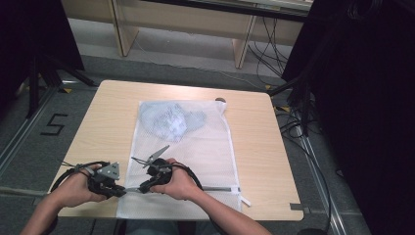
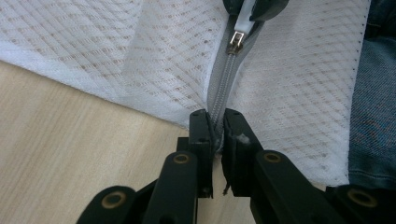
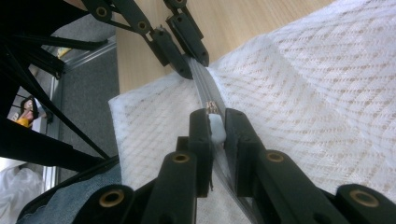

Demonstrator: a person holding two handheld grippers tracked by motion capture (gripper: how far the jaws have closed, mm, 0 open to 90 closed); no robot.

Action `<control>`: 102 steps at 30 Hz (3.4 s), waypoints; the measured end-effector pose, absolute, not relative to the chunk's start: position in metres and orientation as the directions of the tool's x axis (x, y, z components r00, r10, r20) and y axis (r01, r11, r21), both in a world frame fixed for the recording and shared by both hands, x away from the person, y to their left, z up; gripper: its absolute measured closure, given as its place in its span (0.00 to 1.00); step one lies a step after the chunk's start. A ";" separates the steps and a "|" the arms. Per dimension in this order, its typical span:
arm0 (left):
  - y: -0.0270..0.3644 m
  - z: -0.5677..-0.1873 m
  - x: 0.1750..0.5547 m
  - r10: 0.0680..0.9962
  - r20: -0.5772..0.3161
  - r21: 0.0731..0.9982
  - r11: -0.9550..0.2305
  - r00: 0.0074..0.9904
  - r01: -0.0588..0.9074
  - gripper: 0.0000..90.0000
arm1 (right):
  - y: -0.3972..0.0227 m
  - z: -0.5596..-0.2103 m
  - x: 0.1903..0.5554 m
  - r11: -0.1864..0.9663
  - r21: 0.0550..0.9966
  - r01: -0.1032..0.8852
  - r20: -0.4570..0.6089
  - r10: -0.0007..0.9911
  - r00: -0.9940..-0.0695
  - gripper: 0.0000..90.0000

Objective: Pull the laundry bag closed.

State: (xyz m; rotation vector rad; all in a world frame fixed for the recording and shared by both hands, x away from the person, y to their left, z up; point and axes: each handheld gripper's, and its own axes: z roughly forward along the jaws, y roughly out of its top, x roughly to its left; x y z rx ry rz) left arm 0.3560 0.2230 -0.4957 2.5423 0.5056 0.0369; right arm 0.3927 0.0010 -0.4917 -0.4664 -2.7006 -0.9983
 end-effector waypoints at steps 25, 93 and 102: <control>0.222 -0.496 0.355 0.376 -0.092 0.519 -0.772 0.922 0.367 0.92 | -0.011 -0.490 0.389 0.741 0.546 0.392 0.299 0.264 -0.917 0.92; 0.223 -0.496 0.357 0.369 -0.090 0.518 -0.776 0.925 0.360 0.92 | -0.053 -0.486 0.394 0.768 0.509 0.388 0.232 0.312 -0.922 0.92; 0.223 -0.496 0.357 0.370 -0.093 0.519 -0.774 0.924 0.362 0.92 | -0.059 -0.487 0.395 0.770 0.503 0.391 0.228 0.319 -0.920 0.92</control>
